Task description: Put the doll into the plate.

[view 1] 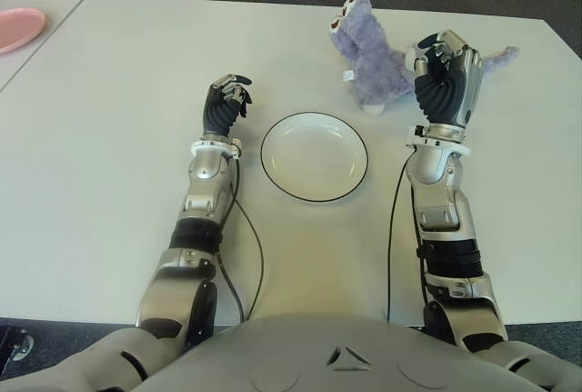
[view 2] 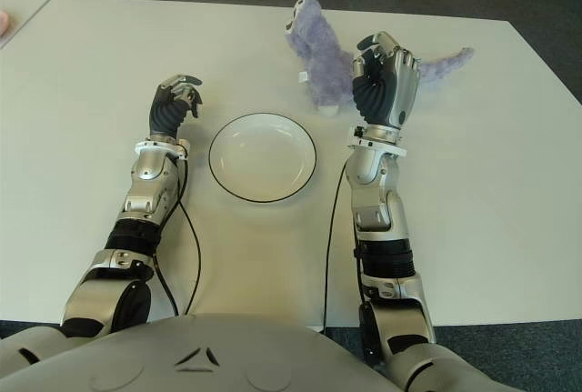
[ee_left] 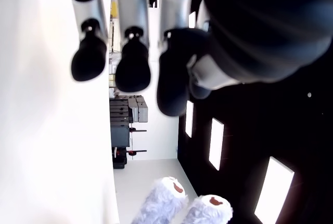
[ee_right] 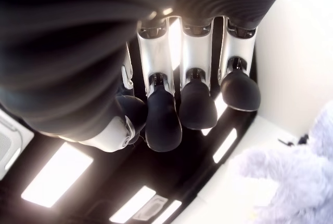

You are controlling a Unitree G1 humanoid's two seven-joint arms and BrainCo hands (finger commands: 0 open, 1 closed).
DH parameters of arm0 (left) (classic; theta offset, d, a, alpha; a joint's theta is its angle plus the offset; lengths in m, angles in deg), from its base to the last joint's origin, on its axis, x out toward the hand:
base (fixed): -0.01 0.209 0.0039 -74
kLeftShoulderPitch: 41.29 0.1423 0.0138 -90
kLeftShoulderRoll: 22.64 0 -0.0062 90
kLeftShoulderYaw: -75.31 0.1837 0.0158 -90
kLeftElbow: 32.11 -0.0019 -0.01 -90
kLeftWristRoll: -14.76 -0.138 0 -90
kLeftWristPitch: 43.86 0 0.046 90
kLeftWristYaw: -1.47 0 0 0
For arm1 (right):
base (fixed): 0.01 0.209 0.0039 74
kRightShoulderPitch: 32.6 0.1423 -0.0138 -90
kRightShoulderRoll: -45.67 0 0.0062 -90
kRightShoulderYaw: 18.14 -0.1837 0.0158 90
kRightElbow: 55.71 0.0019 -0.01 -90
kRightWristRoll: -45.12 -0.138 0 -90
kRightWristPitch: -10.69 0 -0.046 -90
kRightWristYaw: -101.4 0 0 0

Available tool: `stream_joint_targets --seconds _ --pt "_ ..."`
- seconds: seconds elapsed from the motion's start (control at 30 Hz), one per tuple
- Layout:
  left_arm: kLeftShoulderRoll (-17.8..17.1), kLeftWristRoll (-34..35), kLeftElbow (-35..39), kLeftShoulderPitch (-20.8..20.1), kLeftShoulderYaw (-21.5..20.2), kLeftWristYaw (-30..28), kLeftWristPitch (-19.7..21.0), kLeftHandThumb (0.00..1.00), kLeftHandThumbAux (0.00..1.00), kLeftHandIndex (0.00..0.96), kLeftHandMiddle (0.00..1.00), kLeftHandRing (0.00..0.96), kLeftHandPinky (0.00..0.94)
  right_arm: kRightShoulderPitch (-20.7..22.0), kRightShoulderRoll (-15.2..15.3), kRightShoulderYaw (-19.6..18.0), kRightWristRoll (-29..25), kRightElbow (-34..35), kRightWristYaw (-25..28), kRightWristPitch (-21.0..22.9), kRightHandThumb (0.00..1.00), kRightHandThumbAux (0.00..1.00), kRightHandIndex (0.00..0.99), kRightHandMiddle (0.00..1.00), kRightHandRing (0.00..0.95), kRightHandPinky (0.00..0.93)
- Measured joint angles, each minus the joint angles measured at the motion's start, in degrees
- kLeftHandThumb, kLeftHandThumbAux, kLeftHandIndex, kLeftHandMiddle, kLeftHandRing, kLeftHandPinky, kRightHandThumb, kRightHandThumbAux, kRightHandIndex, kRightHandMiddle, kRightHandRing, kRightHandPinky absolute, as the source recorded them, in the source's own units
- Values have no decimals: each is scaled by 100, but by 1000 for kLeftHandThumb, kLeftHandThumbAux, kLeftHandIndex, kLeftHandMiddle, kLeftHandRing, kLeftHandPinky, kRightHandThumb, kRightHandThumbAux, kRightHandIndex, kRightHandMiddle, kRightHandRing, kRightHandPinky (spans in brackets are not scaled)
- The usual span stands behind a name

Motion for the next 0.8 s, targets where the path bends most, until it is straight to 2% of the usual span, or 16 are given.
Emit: stream_joint_targets --seconds 0.53,0.7,0.8 --pt "27 0 2 -5 -1 30 53 713 700 443 734 754 713 56 623 125 680 45 264 106 715 705 426 617 658 677" --pt "29 0 2 -5 -8 35 60 714 700 443 731 752 715 56 828 127 714 45 356 93 715 705 424 585 624 623" --pt "30 0 2 -5 -12 35 69 714 700 444 736 757 722 57 935 127 704 38 387 23 713 705 423 555 566 540"
